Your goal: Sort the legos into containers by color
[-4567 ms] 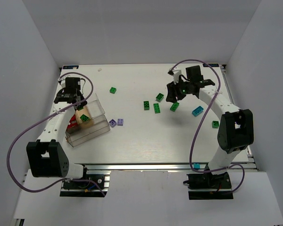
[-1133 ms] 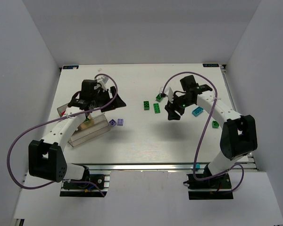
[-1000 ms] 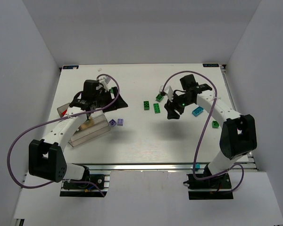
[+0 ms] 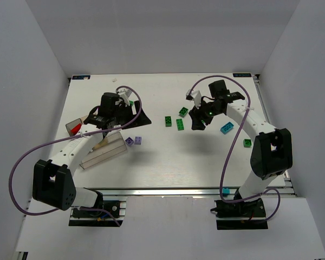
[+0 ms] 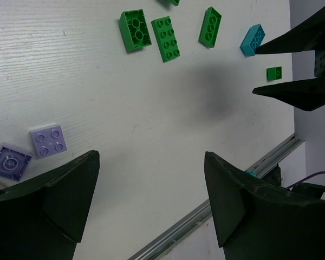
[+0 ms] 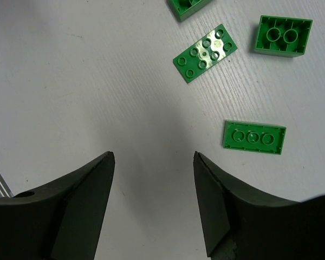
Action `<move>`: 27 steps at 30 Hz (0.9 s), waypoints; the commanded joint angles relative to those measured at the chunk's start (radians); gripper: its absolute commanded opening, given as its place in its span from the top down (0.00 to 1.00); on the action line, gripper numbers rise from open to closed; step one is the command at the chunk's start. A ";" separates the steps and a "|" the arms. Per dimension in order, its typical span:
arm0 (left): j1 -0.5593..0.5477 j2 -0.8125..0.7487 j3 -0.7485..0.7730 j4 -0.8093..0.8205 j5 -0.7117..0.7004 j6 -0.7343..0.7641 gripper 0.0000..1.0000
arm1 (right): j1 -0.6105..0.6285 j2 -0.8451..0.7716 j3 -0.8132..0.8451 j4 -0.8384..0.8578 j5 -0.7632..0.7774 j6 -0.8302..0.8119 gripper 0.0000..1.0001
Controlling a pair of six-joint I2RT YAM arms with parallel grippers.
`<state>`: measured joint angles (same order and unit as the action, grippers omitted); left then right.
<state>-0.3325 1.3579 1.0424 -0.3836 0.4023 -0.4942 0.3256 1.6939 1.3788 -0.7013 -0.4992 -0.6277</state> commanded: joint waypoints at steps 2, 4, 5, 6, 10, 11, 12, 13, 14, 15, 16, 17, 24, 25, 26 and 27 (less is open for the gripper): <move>-0.005 -0.037 -0.010 0.015 -0.002 0.003 0.13 | -0.008 0.000 0.042 -0.003 -0.012 0.003 0.34; -0.005 -0.036 -0.007 0.012 -0.005 0.006 0.13 | -0.008 0.004 0.042 0.000 -0.013 0.008 0.34; -0.005 -0.034 -0.005 0.006 -0.005 0.009 0.12 | -0.008 0.007 0.043 0.002 -0.015 0.013 0.34; -0.005 -0.033 -0.002 0.005 -0.005 0.011 0.13 | -0.008 0.009 0.046 0.003 -0.016 0.014 0.34; -0.005 -0.029 0.005 0.002 -0.008 0.013 0.12 | -0.005 0.012 0.045 0.013 -0.018 0.020 0.34; -0.005 -0.029 0.005 0.003 -0.007 0.013 0.12 | -0.010 0.013 0.043 0.014 -0.016 0.022 0.34; -0.005 -0.028 0.005 0.005 -0.005 0.011 0.12 | -0.008 0.015 0.042 0.016 -0.016 0.022 0.34; -0.005 -0.028 0.005 0.003 -0.005 0.011 0.12 | -0.007 0.015 0.040 0.017 -0.016 0.022 0.34; -0.005 -0.026 0.005 0.005 -0.005 0.009 0.12 | -0.008 0.015 0.042 0.019 -0.015 0.023 0.34; -0.005 -0.023 0.005 0.006 -0.003 0.009 0.12 | -0.005 0.015 0.040 0.022 -0.015 0.023 0.34; -0.005 -0.025 0.005 0.006 -0.002 0.008 0.12 | -0.007 0.013 0.040 0.022 -0.015 0.023 0.34; -0.005 -0.023 0.005 0.008 -0.002 0.008 0.12 | -0.005 0.012 0.037 0.022 -0.015 0.025 0.34; -0.005 -0.022 0.008 0.009 -0.002 0.005 0.12 | -0.010 0.015 0.035 0.031 -0.013 0.031 0.34; -0.005 -0.017 0.008 0.011 -0.002 0.005 0.12 | -0.011 0.016 0.035 0.031 -0.013 0.034 0.34; -0.005 -0.016 0.014 0.011 0.000 0.006 0.12 | -0.010 0.016 0.035 0.036 -0.013 0.036 0.34; -0.005 -0.013 0.018 0.008 0.000 0.006 0.12 | -0.011 0.019 0.034 0.037 -0.013 0.036 0.34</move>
<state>-0.3325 1.3579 1.0386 -0.3874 0.4007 -0.4938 0.3206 1.7084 1.3804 -0.6949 -0.4992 -0.6060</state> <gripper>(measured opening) 0.878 0.658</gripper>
